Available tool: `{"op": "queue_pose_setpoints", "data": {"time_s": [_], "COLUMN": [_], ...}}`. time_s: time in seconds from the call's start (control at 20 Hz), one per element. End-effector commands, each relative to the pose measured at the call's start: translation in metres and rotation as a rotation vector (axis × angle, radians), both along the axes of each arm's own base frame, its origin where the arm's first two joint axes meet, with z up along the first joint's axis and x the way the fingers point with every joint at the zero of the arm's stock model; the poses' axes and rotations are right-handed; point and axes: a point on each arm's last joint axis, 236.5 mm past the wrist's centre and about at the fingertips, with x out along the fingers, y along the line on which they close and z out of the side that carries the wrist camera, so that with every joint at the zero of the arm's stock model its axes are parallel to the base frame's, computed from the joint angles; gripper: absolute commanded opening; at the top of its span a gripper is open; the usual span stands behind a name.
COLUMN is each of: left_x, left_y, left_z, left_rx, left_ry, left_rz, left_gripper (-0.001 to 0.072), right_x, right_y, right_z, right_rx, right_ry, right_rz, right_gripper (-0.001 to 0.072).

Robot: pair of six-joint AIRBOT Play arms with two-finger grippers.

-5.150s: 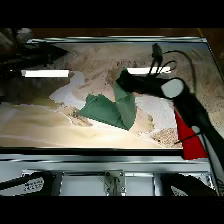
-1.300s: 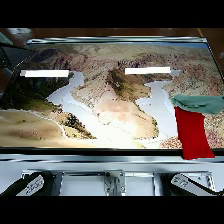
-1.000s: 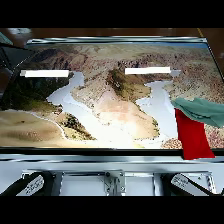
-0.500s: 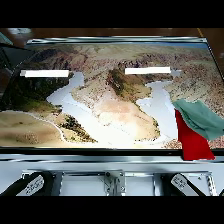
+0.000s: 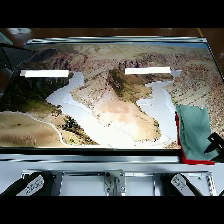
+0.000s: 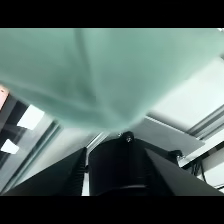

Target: Fold the shirts.

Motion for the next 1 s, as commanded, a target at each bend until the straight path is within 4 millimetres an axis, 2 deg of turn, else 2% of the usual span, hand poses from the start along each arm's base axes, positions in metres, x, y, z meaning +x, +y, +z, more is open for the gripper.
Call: {"op": "queue_pose_setpoints", "data": {"time_s": [0.0,0.15,0.2,0.25,0.3,0.35,0.4,0.45,0.5,0.55,0.6,0.65,0.7,0.75,0.8,0.85,0.95], "left_x": [0.0,0.003,0.006,0.009,0.014,0.024,0.037,0.05,0.062,0.068,0.07,0.068,0.063,0.058,0.052,0.046,0.04], "left_y": [0.0,0.003,0.006,0.009,0.012,0.017,0.026,0.038,0.049,0.058,0.062,0.059,0.048,0.03,0.011,-0.006,-0.028], "left_z": [0.0,-0.006,-0.01,-0.015,-0.022,-0.033,-0.053,-0.078,-0.109,-0.138,-0.164,-0.188,-0.206,-0.221,-0.233,-0.245,-0.264], "left_rx": [0.0,0.028,0.044,0.058,0.072,0.103,0.179,0.273,0.396,0.524,0.645,0.757,0.832,0.877,0.9,0.921,0.949], "left_ry": [0.0,0.0,0.005,0.014,0.027,0.041,0.061,0.109,0.172,0.237,0.304,0.372,0.426,0.466,0.495,0.515,0.539], "left_rz": [0.0,0.013,0.024,0.035,0.045,0.069,0.113,0.18,0.245,0.287,0.312,0.303,0.273,0.212,0.156,0.108,0.048], "left_gripper": [0.0034,0.0034,0.0034,0.0034,0.0034,0.0033,0.0033,0.0032,0.0032,0.0032,0.0031,0.0032,0.0038,0.0234,0.0587,0.0704,0.0703], "right_x": [-0.018,-0.033,-0.024,-0.004,0.024,0.065,0.113,0.17,0.219,0.251,0.273,0.286,0.289,0.286,0.278,0.269,0.258], "right_y": [-0.005,-0.014,-0.016,-0.02,-0.027,-0.035,-0.035,-0.032,-0.022,-0.005,0.018,0.052,0.085,0.114,0.138,0.161,0.198], "right_z": [-0.008,0.001,0.005,0.012,0.023,0.042,0.069,0.111,0.161,0.202,0.23,0.236,0.223,0.198,0.17,0.141,0.099], "right_rx": [-0.029,-0.061,-0.06,-0.065,-0.095,-0.134,-0.155,-0.183,-0.223,-0.253,-0.275,-0.263,-0.24,-0.215,-0.193,-0.165,-0.094], "right_ry": [0.073,0.139,0.102,0.013,-0.105,-0.278,-0.486,-0.744,-0.99,-1.167,-1.274,-1.303,-1.256,-1.161,-1.038,-0.912,-0.754], "right_rz": [0.003,0.023,0.039,0.059,0.062,0.059,0.056,0.061,0.078,0.127,0.207,0.312,0.435,0.56,0.671,0.764,0.857], "right_gripper": [0.0526,0.0525,0.0524,0.0524,0.0525,0.0523,0.0518,0.049,0.049,0.0491,0.0491,0.05,0.0517,0.061,0.0693,0.0694,0.0694]}}
